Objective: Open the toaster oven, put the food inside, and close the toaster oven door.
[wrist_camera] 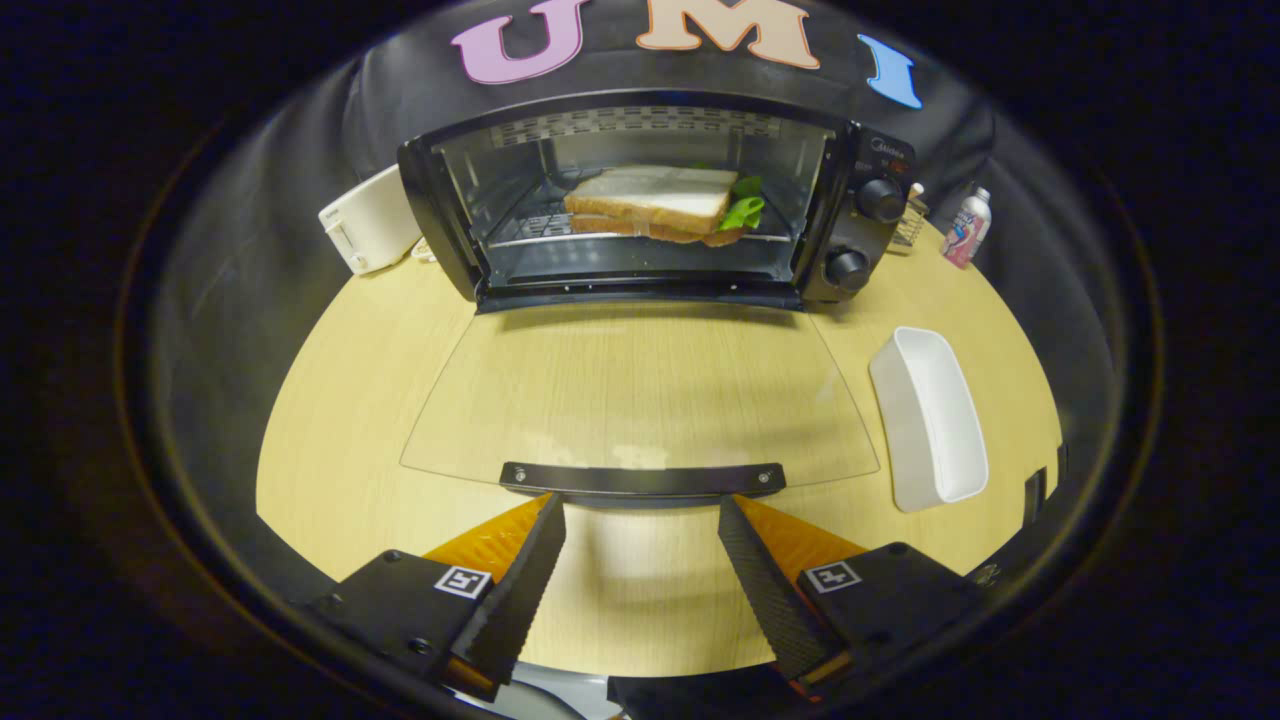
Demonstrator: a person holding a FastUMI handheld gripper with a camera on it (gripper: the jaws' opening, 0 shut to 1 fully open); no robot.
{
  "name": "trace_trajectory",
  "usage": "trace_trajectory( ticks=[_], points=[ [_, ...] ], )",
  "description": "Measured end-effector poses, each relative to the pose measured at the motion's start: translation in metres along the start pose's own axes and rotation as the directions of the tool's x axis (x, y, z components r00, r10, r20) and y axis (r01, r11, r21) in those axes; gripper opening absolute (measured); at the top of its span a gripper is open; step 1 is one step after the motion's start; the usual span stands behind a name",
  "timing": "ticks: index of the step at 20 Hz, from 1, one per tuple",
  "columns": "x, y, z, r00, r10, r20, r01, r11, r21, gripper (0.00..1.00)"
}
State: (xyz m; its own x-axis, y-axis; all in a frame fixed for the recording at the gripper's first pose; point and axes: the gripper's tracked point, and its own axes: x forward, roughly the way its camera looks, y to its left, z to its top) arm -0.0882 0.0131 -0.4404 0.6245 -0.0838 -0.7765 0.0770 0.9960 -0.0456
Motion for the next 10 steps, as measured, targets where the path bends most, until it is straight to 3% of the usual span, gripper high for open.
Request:
trace_trajectory(
  ticks=[10],
  points=[
    [-0.042, 0.003, 0.066, 0.986, -0.02, 0.163, 0.019, 1.0, 0.009, 0.98]
  ],
)
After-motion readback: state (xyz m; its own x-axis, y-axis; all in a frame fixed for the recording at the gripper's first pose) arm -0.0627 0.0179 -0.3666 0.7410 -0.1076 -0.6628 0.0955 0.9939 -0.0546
